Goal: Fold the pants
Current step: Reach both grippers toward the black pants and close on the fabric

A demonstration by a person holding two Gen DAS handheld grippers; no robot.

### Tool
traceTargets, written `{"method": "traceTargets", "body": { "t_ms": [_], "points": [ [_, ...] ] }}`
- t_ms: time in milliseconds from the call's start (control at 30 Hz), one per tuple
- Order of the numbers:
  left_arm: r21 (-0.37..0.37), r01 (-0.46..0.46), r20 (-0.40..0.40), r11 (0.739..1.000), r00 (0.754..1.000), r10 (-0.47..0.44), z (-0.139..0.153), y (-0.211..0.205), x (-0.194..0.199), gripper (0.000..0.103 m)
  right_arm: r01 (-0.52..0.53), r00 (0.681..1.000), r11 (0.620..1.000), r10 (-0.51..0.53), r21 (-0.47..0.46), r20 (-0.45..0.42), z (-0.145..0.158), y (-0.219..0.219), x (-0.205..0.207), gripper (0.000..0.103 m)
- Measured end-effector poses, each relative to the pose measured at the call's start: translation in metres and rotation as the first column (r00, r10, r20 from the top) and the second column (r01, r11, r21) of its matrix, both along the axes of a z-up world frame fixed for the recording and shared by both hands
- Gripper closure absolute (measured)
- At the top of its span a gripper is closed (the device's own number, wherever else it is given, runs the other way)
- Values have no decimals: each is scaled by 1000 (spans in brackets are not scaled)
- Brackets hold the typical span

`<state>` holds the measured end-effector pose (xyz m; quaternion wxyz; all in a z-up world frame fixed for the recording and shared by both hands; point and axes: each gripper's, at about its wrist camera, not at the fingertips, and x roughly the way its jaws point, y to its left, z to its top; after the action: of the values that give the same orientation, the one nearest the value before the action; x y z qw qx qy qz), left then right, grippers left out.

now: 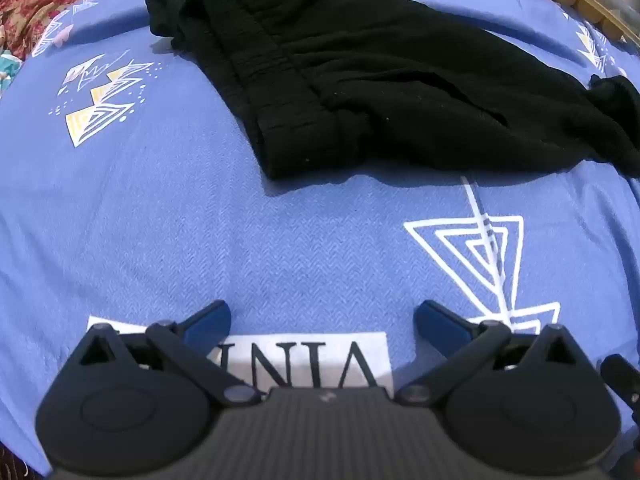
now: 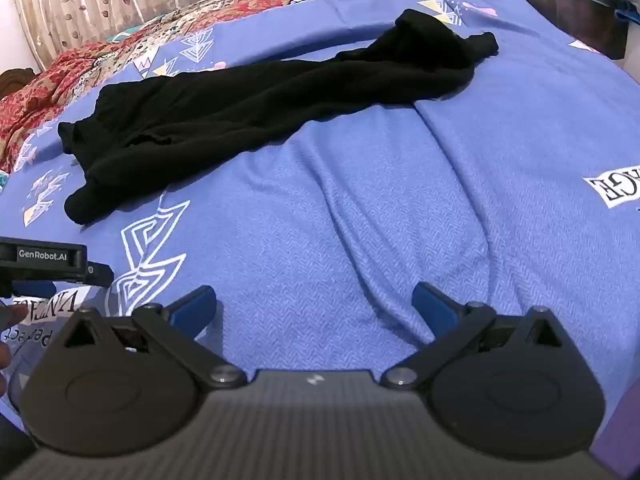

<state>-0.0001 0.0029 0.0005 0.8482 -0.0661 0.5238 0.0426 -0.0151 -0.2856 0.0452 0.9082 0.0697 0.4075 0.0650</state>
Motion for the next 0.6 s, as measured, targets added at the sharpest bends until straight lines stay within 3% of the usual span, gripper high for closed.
{"method": "traceTargets", "body": {
  "t_ms": [133, 200, 267, 300, 367, 433, 467, 500, 600],
  "points": [
    [-3, 11, -39, 1000, 999, -11, -1, 5, 4, 0, -38, 999, 998, 38, -43, 4, 1, 2, -2, 0],
    [-48, -14, -32, 999, 999, 12, 8, 11, 1, 0, -50, 998, 998, 51, -30, 24, 6, -4, -4, 2],
    [-159, -41, 51, 986, 997, 50, 21, 22, -13, 0, -31, 998, 999, 30, 18, 63, 15, -21, -6, 25],
    [-225, -50, 80, 973, 994, 70, 26, 31, -16, 0, -18, 996, 999, 16, 32, 82, 18, -21, -6, 30],
    [-381, -76, 82, 921, 990, 115, 34, 50, -6, 0, 38, 992, 996, -46, 78, 115, 27, -43, 0, 49],
    [-507, -93, 19, 857, 993, 119, 29, 65, 22, 0, 105, 982, 987, -121, 118, 143, 37, -68, 15, 57],
    [-576, -115, -21, 810, 992, 126, 19, 70, 37, 1, 128, 975, 984, -147, 121, 164, 41, -73, 21, 58],
    [-609, -147, -50, 780, 988, 147, 10, 73, 47, 3, 152, 969, 981, -172, 123, 179, 46, -80, 29, 58],
    [-643, -275, -137, 715, 960, 246, -10, 72, 79, 27, 194, 951, 966, -228, 170, 209, 61, -106, 54, 57]
  ]
}}
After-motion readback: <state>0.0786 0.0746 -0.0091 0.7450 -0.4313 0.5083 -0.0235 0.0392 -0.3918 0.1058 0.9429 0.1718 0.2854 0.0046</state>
